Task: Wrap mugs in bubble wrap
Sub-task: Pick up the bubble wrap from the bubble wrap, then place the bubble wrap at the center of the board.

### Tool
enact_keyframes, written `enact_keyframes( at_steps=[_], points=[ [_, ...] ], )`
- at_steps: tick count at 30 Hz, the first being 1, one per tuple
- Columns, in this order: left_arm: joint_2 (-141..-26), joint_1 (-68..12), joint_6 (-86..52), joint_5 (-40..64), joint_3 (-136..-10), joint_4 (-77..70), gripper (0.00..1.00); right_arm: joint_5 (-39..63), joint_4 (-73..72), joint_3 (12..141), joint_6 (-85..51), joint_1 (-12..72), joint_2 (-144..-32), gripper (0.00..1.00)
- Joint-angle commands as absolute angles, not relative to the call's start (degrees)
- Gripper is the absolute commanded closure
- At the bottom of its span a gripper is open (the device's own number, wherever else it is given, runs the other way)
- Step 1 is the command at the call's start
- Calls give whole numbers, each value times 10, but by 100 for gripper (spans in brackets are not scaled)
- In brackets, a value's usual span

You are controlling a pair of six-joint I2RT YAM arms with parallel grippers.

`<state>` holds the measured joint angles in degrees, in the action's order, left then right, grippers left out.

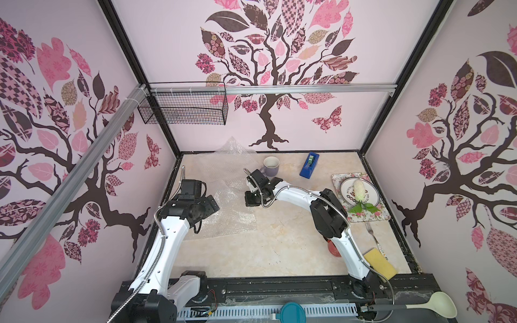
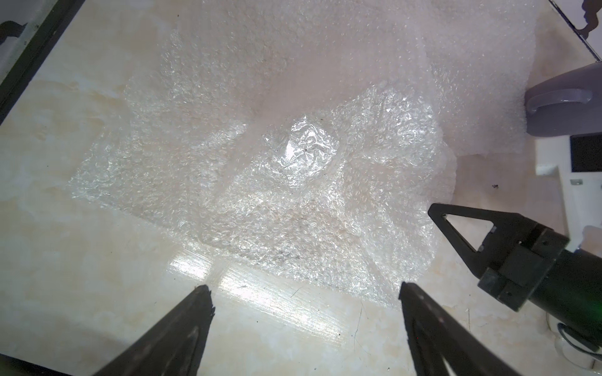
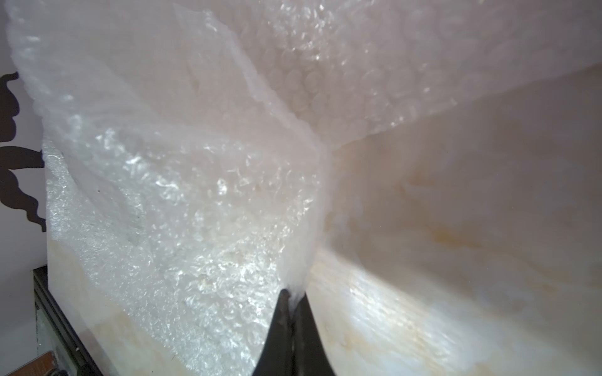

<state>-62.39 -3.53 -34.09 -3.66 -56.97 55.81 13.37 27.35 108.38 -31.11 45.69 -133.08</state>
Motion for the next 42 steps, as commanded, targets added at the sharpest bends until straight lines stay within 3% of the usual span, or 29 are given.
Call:
enact_keyframes(
  at_steps=[1,6,12,17,29,42],
  points=[
    [-629,-35,-330,-50,-602,551,8,86,304,1094,-309,457,-1242,100],
    [-638,-35,-338,-21,-612,529,8,17,357,1006,-317,450,-1090,100],
    [-656,-43,-361,21,-600,496,12,-16,356,789,-362,418,-898,100],
    [-676,-99,-378,26,-585,460,14,-14,330,659,-371,395,-818,100],
    [-714,-215,-412,26,-534,440,27,-30,306,497,-321,320,-795,100],
    [-725,-228,-383,83,-457,386,37,-57,260,496,-243,313,-849,96]
  ],
)
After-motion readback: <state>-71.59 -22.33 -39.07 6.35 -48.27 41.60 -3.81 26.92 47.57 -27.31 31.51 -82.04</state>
